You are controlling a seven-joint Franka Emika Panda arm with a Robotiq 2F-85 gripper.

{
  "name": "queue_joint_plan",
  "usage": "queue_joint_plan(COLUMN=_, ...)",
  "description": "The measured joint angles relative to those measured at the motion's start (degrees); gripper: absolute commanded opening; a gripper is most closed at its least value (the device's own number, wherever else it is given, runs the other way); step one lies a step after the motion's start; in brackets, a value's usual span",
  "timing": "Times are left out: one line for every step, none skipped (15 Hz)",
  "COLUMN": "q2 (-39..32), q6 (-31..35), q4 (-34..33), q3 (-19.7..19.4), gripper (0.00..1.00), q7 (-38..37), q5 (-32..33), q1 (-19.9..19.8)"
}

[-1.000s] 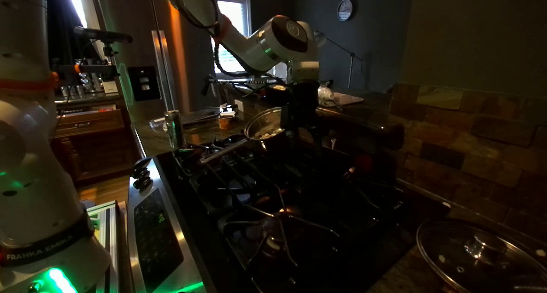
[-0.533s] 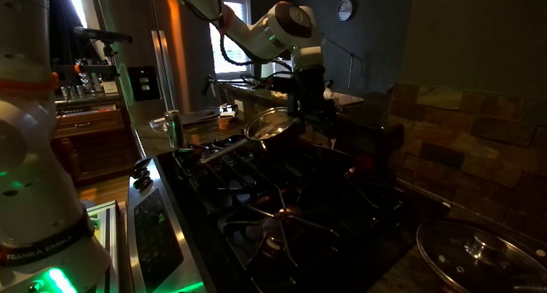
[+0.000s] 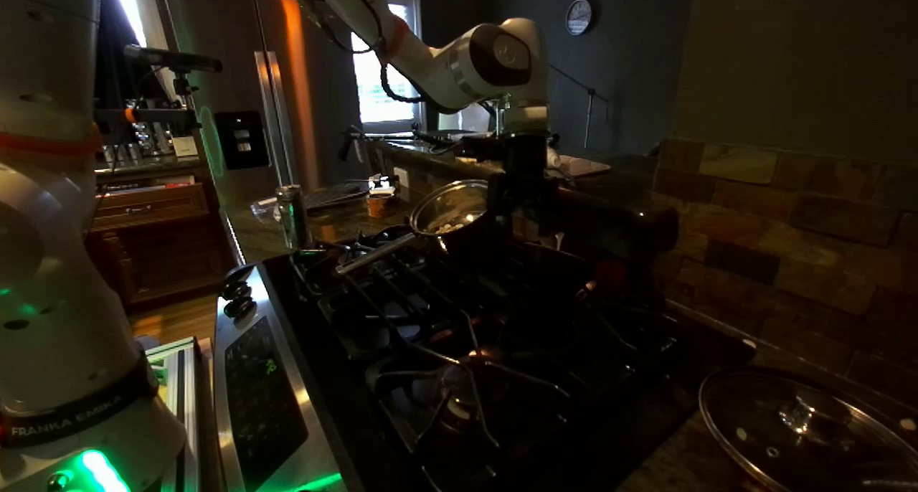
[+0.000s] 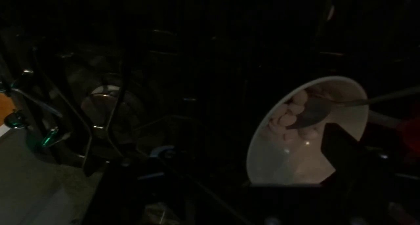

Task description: Remove the cup from the stove top and place it on the counter top

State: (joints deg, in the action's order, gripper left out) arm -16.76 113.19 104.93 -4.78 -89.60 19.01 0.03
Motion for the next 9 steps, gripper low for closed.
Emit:
queue_joint_plan(q2=-0.4, q6=1.9, q4=0.0, q3=-0.1, gripper=1.0, q7=0.0, q5=-0.1, q1=0.0)
queue_joint_plan(q2=-0.6, q6=2.8, q4=-0.2, q3=-0.2, gripper=1.0, q7=0.0, q5=0.0, q1=0.0)
queue_joint_plan(q2=-0.7, q6=2.9, q4=-0.5, q3=-0.3, gripper=1.0, q7=0.0, q5=0.0, q1=0.0)
queue_joint_plan(q2=-0.7, q6=2.9, q4=-0.8, q3=-0.4, gripper=1.0, q7=0.1, q5=0.0, q1=0.0)
queue_joint_plan(q2=-0.7, q6=2.9, q4=-1.0, q3=-0.4, gripper=1.0, q7=0.1, q5=0.0, q1=0.0)
queue_joint_plan(q2=-0.7, q6=3.0, q4=-1.1, q3=-0.4, gripper=1.0, q7=0.1, q5=0.0, q1=0.0)
queue_joint_plan(q2=-0.7, q6=2.9, q4=-1.1, q3=-0.5, gripper=1.0, q7=0.1, q5=0.0, q1=0.0)
queue_joint_plan(q2=-0.8, q6=2.9, q4=-1.1, q3=-0.5, gripper=1.0, q7=0.1, q5=-0.1, q1=0.0)
queue_joint_plan(q2=-0.9, q6=2.5, q4=-1.1, q3=-0.6, gripper=0.96, q7=0.4, q5=-0.1, q1=0.0)
